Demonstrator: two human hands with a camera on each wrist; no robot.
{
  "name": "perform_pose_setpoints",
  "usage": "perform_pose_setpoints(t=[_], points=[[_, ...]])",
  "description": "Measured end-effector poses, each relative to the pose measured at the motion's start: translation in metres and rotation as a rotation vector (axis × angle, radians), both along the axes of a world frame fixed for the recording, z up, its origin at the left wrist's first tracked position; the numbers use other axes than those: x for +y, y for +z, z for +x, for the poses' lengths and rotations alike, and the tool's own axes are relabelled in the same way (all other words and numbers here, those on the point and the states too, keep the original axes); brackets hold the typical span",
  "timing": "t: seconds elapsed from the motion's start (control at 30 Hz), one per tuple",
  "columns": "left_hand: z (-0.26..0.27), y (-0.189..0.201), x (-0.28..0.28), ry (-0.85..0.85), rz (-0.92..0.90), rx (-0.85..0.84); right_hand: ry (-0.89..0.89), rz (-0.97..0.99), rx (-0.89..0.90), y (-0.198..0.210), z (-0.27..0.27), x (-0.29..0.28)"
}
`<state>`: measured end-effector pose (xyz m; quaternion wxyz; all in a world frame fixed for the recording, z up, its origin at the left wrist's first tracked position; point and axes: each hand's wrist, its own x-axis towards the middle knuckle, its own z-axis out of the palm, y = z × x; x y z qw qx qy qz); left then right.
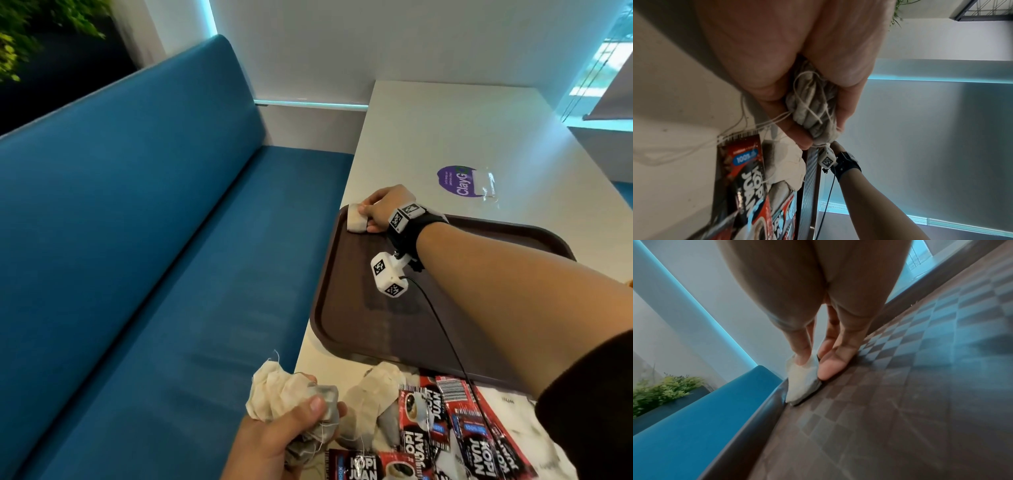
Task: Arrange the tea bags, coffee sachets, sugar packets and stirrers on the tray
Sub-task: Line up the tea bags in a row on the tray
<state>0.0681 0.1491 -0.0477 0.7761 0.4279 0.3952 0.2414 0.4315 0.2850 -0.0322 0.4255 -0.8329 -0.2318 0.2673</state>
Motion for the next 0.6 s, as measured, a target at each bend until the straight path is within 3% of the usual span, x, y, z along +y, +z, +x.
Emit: perform_pose_setpoints(t=[0.23, 0.37, 0.6], points=[[-0.006, 0.001, 0.0, -0.063, -0.058, 0.04, -0.018, 0.003, 0.022, 0.006, 0.0, -0.001], [-0.003, 0.009, -0.002, -0.038, 0.0, 0.001, -0.055, 0.023, 0.01, 0.021, -0.001, -0.023], [-0.016, 0.02, -0.01, -0.053, -0.23, -0.234, 0.099, 0.105, -0.013, 0.074, -0.044, -0.106]])
